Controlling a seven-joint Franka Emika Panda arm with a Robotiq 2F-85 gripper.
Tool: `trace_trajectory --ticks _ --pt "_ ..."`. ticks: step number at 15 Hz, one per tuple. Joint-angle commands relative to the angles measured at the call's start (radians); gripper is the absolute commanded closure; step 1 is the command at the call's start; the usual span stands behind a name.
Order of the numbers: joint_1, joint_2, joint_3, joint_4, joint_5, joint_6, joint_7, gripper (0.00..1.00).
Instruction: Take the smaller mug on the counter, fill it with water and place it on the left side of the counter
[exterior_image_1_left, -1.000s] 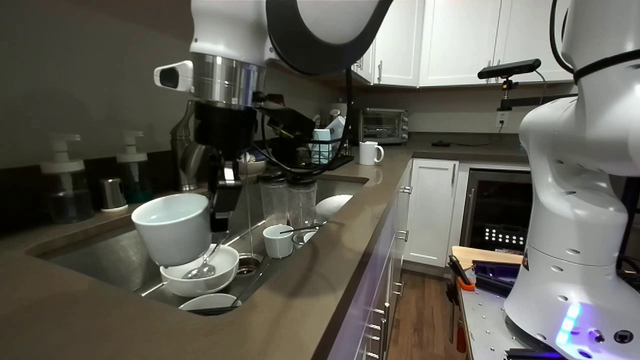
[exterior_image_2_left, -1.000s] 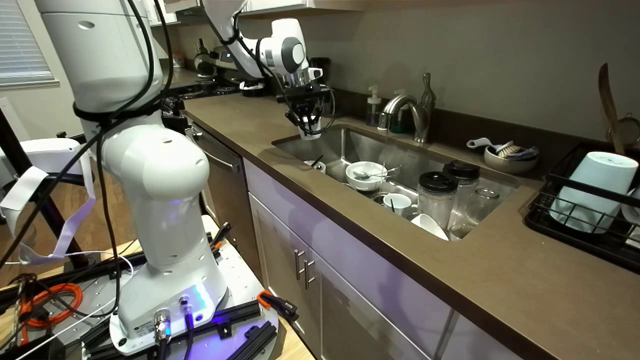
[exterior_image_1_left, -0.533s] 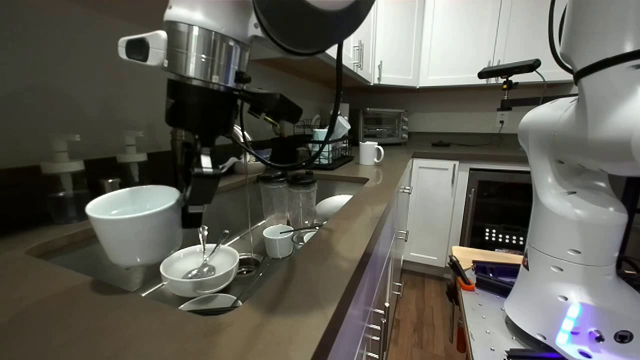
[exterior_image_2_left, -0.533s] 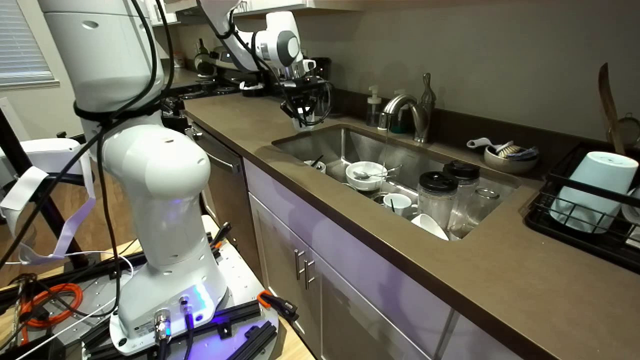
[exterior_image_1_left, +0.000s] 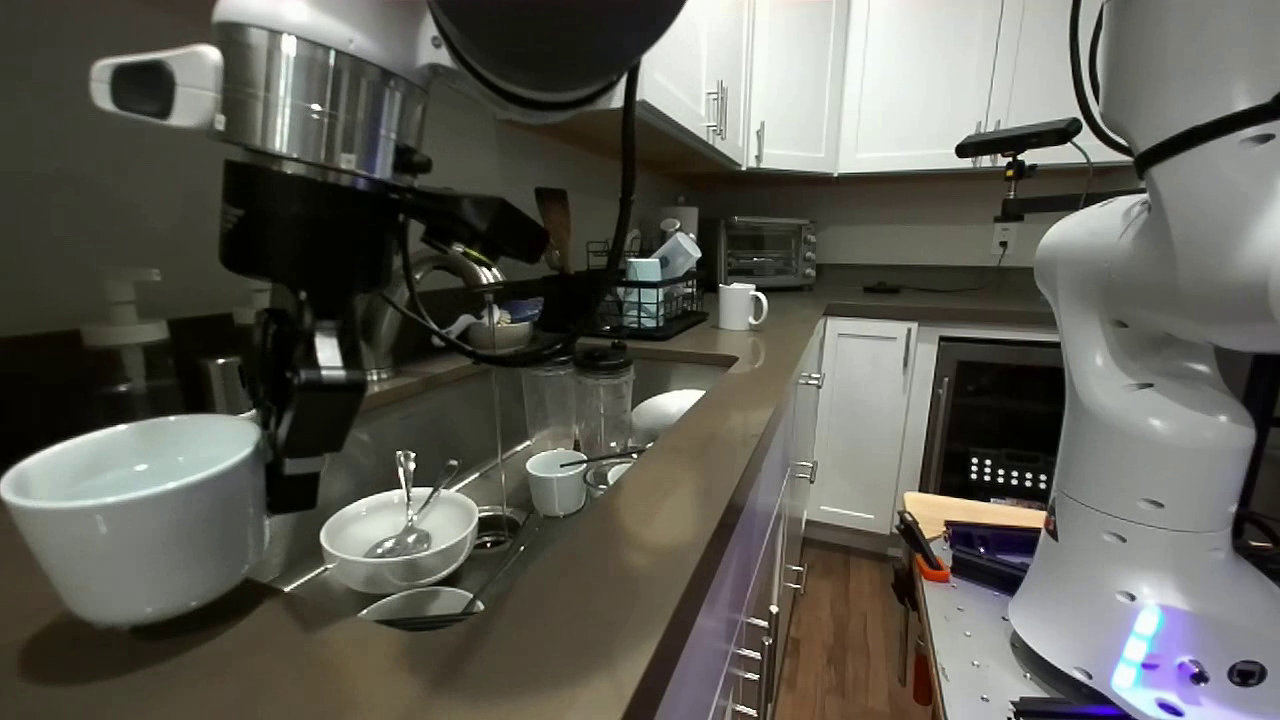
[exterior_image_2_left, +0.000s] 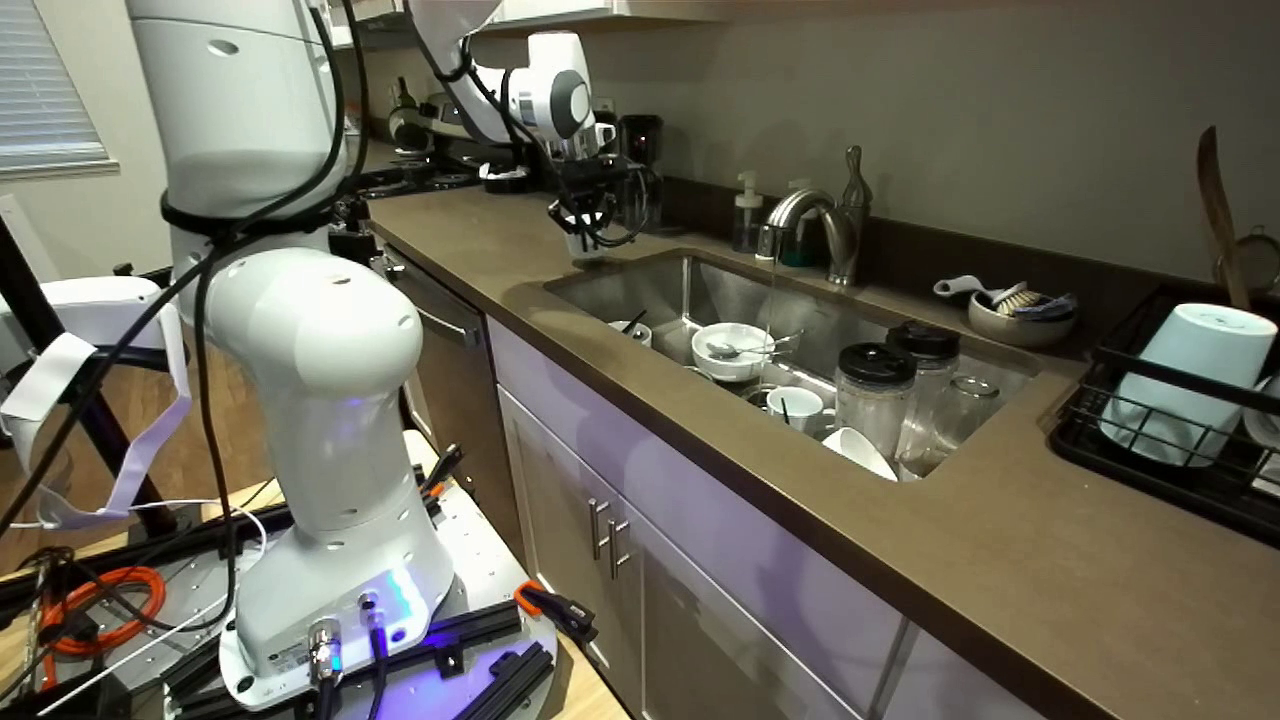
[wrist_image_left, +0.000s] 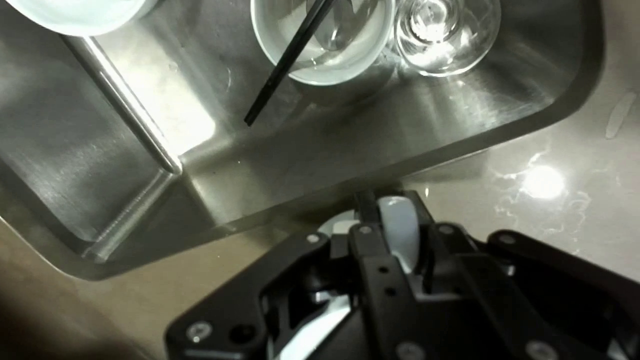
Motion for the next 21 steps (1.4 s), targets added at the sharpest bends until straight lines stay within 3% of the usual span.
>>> trace_trajectory --ticks 1,17,18,21 --pt "0.001 0.061 0.025 0.1 0.04 -0.044 -0.075 0.96" --pt "0.032 0.255 0.038 0.336 -0.018 -0.181 -0.059 0.94" --pt "0.034 0.257 0.037 0.339 -0.02 -0.184 -0.057 0.63" --pt "0.037 0.259 0.034 0.346 -0.023 -0.192 -0.05 0.47"
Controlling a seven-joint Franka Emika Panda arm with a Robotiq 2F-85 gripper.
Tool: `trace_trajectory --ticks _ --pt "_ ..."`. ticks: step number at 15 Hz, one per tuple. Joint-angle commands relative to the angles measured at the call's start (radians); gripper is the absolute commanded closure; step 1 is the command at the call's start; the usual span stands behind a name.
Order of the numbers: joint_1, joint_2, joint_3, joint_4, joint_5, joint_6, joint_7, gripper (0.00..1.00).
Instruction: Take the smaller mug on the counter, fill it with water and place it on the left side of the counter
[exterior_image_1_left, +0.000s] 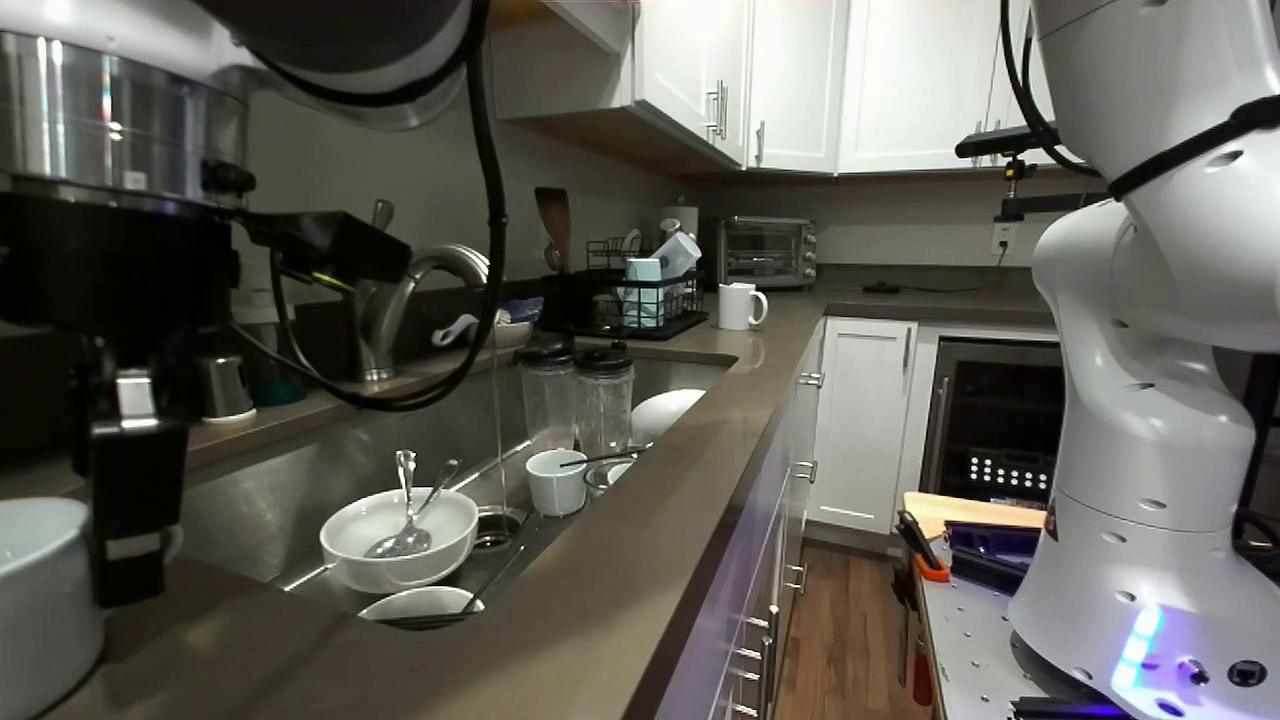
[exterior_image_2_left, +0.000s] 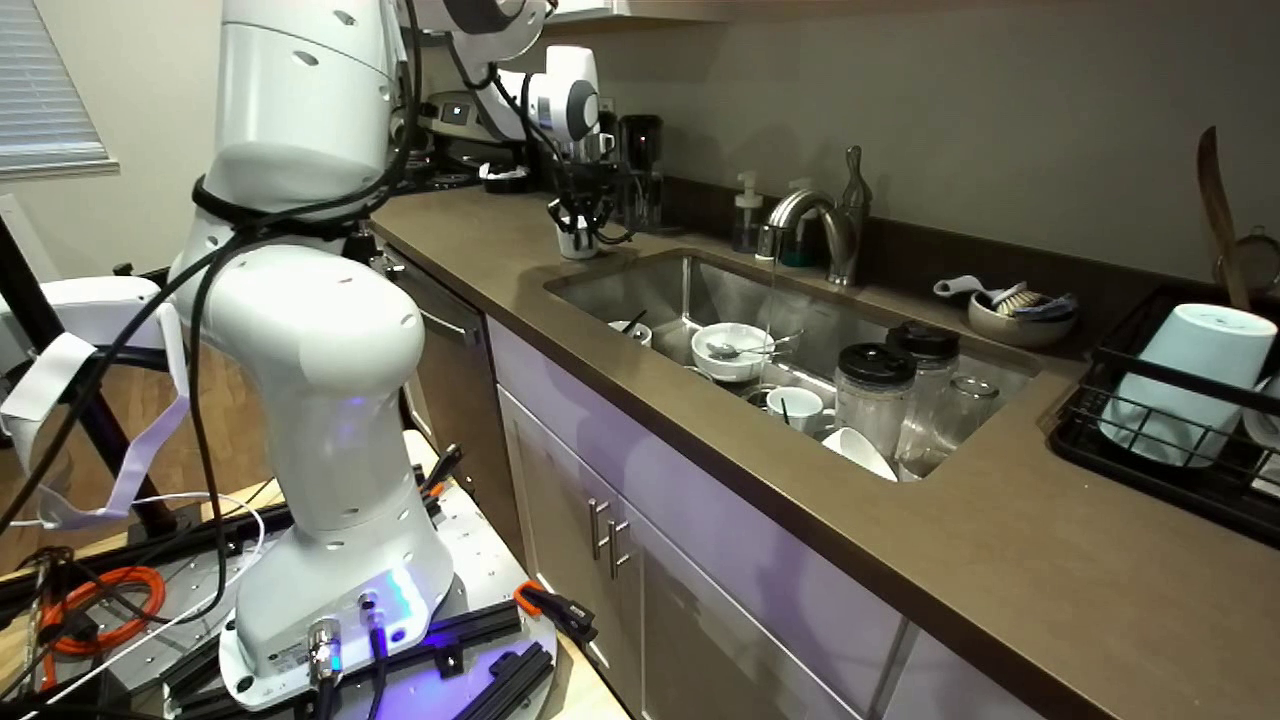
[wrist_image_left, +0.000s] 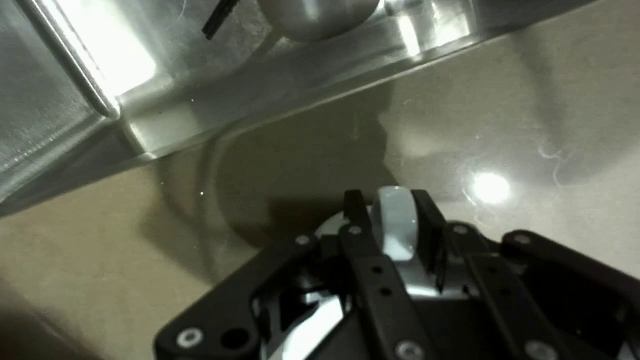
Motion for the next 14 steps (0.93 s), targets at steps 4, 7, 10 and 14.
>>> trace_trajectory --ticks 4,7,10,14 --pt "0.021 0.009 -0.017 0.037 -0.03 -0.053 0.02 0.21" --pt "0.023 0.001 -0.024 0.034 -0.035 -0.094 0.032 0.02" --pt "0.025 -0.018 -0.033 0.016 -0.036 -0.123 0.047 0.0" --pt "0.026 -0.06 -0.036 -0.018 -0.036 -0.129 0.085 0.0"
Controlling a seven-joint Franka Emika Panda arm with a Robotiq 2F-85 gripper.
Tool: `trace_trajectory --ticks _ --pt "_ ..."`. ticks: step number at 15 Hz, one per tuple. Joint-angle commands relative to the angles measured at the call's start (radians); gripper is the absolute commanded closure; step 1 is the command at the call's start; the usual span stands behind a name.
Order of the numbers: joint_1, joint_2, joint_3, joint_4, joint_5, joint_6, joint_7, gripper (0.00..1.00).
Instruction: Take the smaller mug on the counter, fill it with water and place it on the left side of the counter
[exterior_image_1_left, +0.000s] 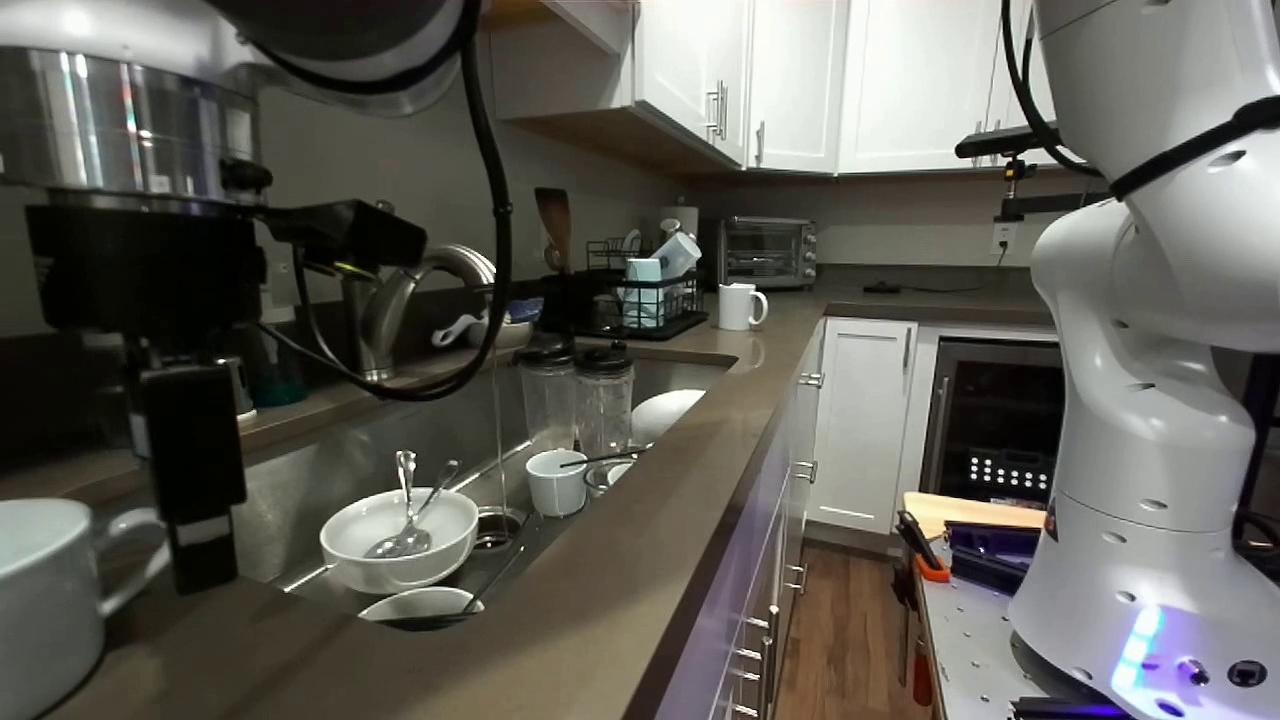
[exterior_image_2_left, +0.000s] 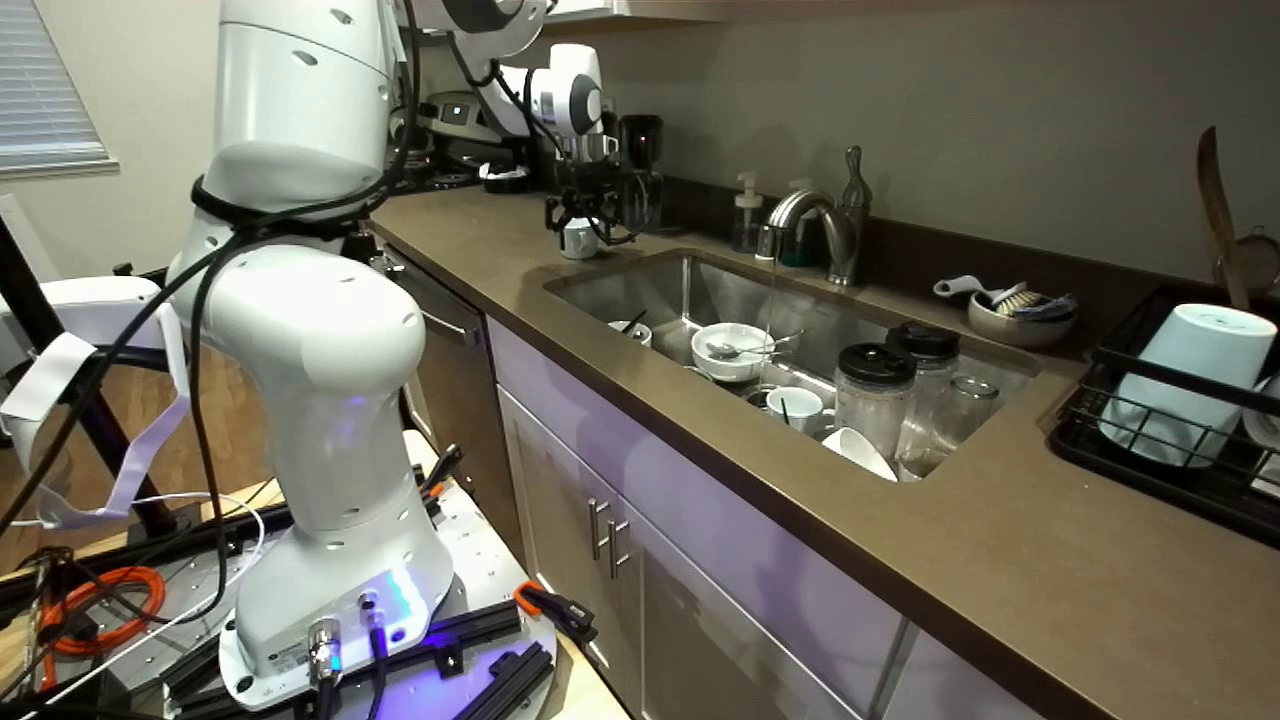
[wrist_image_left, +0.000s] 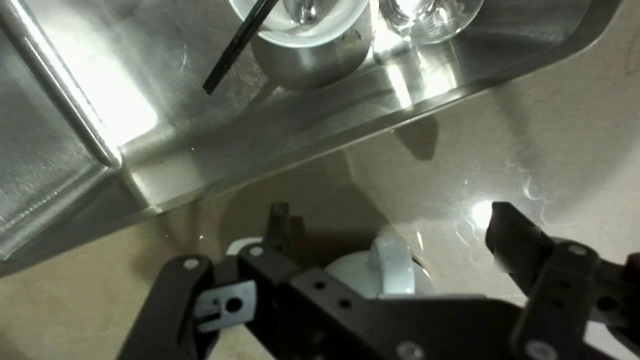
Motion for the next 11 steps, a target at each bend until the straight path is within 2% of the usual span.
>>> trace_trajectory --ticks 1,8,9,11 --pt "0.015 -0.072 -0.014 -0.05 -0.028 -0.01 0.077 0.0" --pt "0.02 -0.21 -0.025 -0.182 -0.076 0.004 0.253 0.0" --pt "0.009 -0.139 -0.015 -0.107 -0.047 -0.005 0.189 0.0" --pt "0.009 -0.173 -0.015 -0.142 -0.054 -0.005 0.215 0.0"
